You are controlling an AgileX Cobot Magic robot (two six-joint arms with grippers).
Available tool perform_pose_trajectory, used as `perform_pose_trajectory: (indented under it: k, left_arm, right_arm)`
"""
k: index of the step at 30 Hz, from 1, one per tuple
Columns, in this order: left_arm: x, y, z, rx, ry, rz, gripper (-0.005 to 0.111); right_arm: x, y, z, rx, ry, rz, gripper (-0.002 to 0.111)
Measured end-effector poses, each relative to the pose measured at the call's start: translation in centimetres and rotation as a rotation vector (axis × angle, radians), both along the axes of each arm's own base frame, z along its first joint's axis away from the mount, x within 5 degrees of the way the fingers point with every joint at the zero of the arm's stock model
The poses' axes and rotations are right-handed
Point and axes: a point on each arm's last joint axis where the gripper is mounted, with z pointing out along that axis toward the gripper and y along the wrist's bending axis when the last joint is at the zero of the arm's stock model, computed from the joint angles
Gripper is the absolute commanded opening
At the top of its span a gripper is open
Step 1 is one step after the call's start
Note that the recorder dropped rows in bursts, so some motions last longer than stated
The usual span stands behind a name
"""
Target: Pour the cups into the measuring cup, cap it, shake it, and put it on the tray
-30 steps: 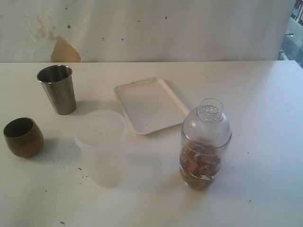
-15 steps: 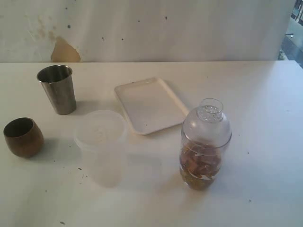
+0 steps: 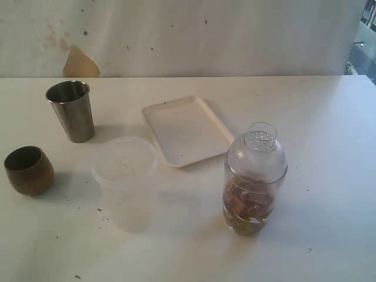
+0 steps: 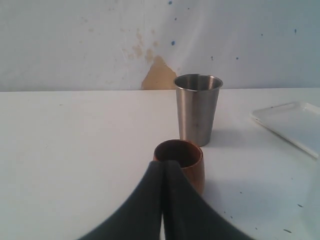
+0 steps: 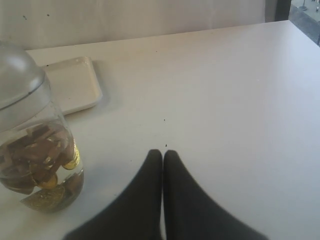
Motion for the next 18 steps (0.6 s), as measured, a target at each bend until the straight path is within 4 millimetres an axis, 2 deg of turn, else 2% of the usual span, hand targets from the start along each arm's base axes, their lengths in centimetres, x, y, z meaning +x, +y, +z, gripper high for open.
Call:
perform_pose_trajectory:
  k: [9, 12, 18]
  left_arm:
    - [0.0, 0.0, 0.0, 0.0, -0.004, 0.0, 0.0]
    - [0.0, 0.0, 0.0, 0.0, -0.004, 0.0, 0.0]
    - [0.0, 0.0, 0.0, 0.0, -0.004, 0.0, 0.0]
  right_arm:
    - [0.1, 0.0, 0.2, -0.017, -0.028, 0.001, 0.0]
    - [0.2, 0.1, 1.3, -0.026, -0.144, 0.01, 0.0]
    - [0.0, 0.4, 4.5, -0.027, -0.495, 0.043, 0.0]
